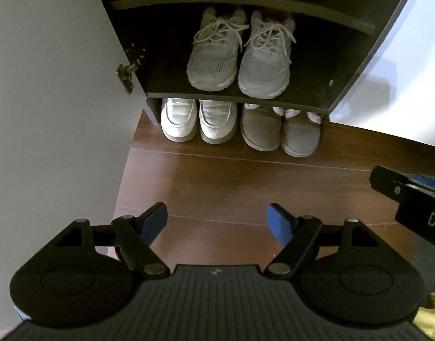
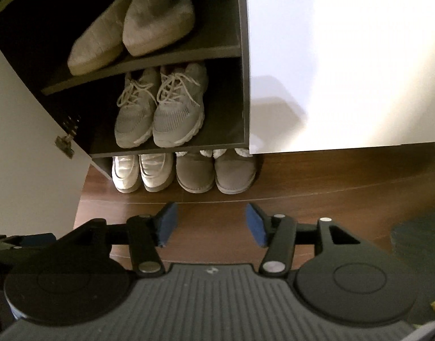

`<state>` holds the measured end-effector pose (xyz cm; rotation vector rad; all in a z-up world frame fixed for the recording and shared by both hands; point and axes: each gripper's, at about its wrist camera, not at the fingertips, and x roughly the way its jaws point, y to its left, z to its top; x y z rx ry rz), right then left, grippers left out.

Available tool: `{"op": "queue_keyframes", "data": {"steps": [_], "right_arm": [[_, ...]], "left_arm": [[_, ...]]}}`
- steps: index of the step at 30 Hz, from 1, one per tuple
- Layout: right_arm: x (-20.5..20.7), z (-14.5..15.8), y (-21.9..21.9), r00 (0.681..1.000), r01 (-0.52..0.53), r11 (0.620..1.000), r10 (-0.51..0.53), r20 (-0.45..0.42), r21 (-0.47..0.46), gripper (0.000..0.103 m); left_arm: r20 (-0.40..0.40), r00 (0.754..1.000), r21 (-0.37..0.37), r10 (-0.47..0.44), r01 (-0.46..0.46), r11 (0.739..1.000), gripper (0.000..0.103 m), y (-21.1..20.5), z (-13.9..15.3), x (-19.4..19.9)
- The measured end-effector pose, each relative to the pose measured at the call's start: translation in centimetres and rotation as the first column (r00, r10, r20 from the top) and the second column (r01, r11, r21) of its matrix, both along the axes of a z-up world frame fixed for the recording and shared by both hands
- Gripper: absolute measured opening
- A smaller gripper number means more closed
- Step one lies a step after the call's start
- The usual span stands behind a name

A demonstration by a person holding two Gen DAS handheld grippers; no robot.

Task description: Organize scattered shoes

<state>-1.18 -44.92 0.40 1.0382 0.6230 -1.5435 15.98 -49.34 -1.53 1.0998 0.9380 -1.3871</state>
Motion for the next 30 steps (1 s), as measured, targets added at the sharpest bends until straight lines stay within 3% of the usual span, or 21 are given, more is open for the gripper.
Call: {"op": "queue_keyframes", "data": {"steps": [7,17,22,30], "right_arm": [[1.0,3.0,1.9,1.0,-0.007,1.0,0.007,0.022,0.003,0.053],[-0.1,10.7,6.9,0.999,-0.015,1.0,0.016,0.028,-0.022,0.058],[-0.6,15.4,8.8,0.999,-0.012,1.0,0.014,0.04,-0.028,0.063],[-1.4,26.7,12.3,0.998,-0.028,0.994,0.033,0.048,-0.103,0.073]], "left_arm": [[0.004,1.0,0.002,0.029,-0.029,1.0,0.079,2.2,4.2,0.2],[-0.021,0.994,0.022,0.104,-0.103,0.994,0.079,6.8,11.9,-0.3],[-0.025,0.991,0.018,0.13,-0.129,0.991,0.079,8.9,17.8,-0.8],[-0.037,0.986,-0.062,0.162,-0.164,0.985,0.079,12.2,29.5,-1.5]]}}
